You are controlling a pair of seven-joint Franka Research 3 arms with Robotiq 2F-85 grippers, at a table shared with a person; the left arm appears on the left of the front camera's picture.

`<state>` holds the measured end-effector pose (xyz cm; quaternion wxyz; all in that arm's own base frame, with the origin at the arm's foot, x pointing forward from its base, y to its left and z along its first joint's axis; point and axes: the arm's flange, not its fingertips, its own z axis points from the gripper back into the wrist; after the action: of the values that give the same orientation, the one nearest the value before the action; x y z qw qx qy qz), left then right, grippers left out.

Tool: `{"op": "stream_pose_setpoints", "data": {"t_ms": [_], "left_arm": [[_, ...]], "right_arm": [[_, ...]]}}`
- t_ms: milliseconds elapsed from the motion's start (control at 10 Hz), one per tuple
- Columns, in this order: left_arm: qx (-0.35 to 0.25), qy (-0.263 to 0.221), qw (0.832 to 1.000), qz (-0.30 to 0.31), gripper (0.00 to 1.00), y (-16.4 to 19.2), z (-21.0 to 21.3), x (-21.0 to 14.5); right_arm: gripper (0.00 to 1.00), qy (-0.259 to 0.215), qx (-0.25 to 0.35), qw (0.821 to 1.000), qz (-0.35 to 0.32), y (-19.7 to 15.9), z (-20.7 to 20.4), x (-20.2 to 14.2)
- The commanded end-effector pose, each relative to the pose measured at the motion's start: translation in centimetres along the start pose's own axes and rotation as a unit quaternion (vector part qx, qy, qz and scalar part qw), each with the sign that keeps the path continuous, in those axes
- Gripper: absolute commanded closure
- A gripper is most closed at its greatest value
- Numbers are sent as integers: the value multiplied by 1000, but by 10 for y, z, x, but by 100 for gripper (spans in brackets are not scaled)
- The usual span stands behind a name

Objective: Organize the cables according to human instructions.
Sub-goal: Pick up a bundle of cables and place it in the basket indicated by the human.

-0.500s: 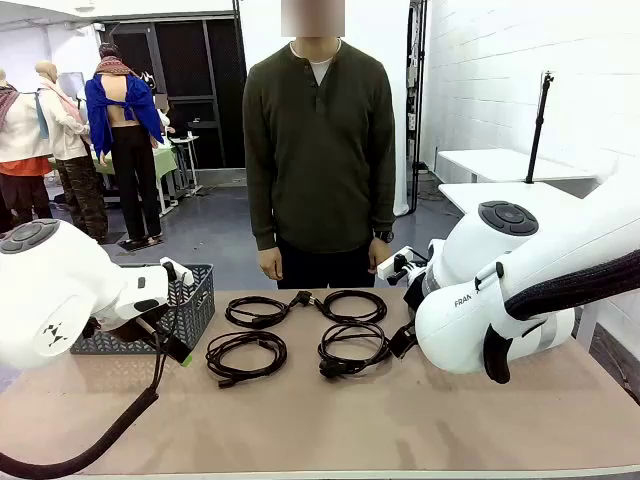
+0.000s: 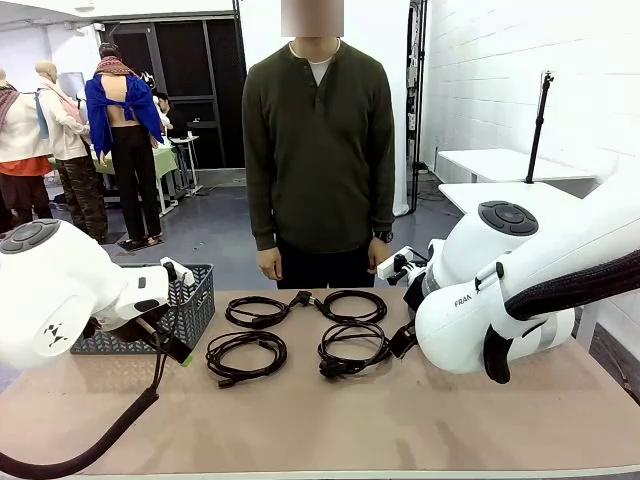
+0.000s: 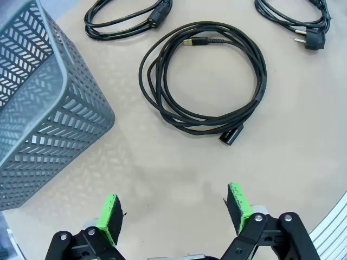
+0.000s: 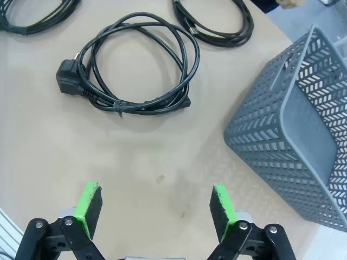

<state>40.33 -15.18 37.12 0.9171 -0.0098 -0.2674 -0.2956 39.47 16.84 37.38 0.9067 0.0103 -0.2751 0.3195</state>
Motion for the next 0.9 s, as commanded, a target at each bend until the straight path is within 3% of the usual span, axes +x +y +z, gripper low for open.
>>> {"op": "stream_pose_setpoints", "data": {"t_ms": [0,800], "left_arm": [[0,0,1000,1,0,1,0,0],[-3,-5,1000,1,0,5,7,0]], "right_arm": [[0,0,0,1000,-1,0,0,0],[0,-5,14,1000,8,-1,5,3]]}}
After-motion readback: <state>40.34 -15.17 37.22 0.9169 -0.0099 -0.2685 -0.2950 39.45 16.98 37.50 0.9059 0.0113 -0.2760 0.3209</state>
